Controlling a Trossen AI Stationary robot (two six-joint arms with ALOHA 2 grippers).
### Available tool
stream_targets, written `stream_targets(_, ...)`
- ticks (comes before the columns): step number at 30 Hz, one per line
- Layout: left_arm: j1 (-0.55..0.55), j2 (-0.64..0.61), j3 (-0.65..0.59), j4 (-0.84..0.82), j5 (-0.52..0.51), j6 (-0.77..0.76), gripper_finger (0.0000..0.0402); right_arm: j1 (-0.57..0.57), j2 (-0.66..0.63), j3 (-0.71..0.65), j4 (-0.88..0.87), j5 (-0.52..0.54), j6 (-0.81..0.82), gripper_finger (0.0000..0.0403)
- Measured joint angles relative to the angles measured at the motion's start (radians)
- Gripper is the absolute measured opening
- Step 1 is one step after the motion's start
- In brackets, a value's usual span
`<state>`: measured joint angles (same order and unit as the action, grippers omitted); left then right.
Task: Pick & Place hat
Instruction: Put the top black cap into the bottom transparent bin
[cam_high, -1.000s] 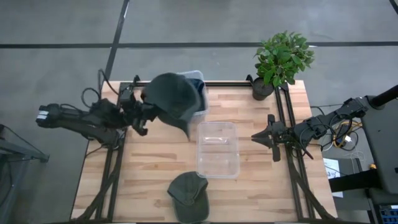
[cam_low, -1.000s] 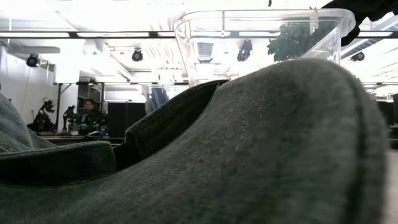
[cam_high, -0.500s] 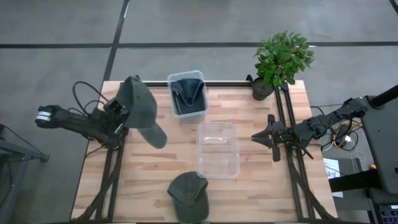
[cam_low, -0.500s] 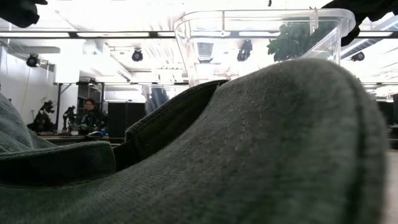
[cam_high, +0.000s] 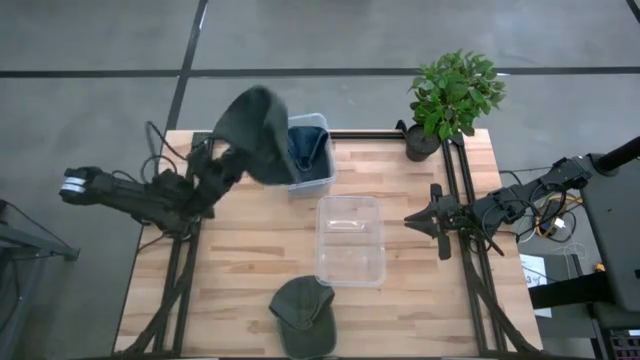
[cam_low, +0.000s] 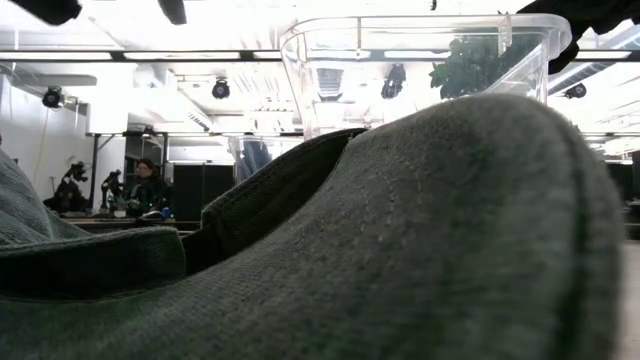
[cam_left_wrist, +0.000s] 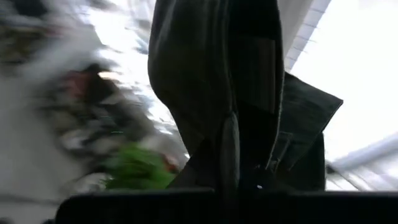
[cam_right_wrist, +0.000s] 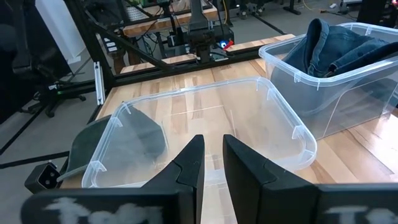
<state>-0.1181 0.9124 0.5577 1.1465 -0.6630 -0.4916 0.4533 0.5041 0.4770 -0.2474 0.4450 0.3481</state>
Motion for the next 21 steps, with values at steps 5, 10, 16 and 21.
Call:
stream_targets(5, 0.0, 0.064, 0.108, -0.071, -0.272, -0.144, 0.0002, 0.0, 0.001, 0.0, 0.004, 0.0, 0.0, 0.0053)
stream_targets(10, 0.0, 0.102, 0.184, -0.074, -0.405, -0.212, 0.0002, 0.0, 0.001, 0.0, 0.018, 0.0, 0.0, 0.0053)
stream_targets(16, 0.0, 0.118, 0.23, -0.074, -0.502, -0.22, 0.0002, 0.0, 0.001, 0.0, 0.026, 0.0, 0.0, 0.0053)
stream_targets(21, 0.0, 0.119, 0.23, -0.074, -0.522, -0.246, 0.0002, 0.0, 0.001, 0.0, 0.026, 0.0, 0.0, 0.0053)
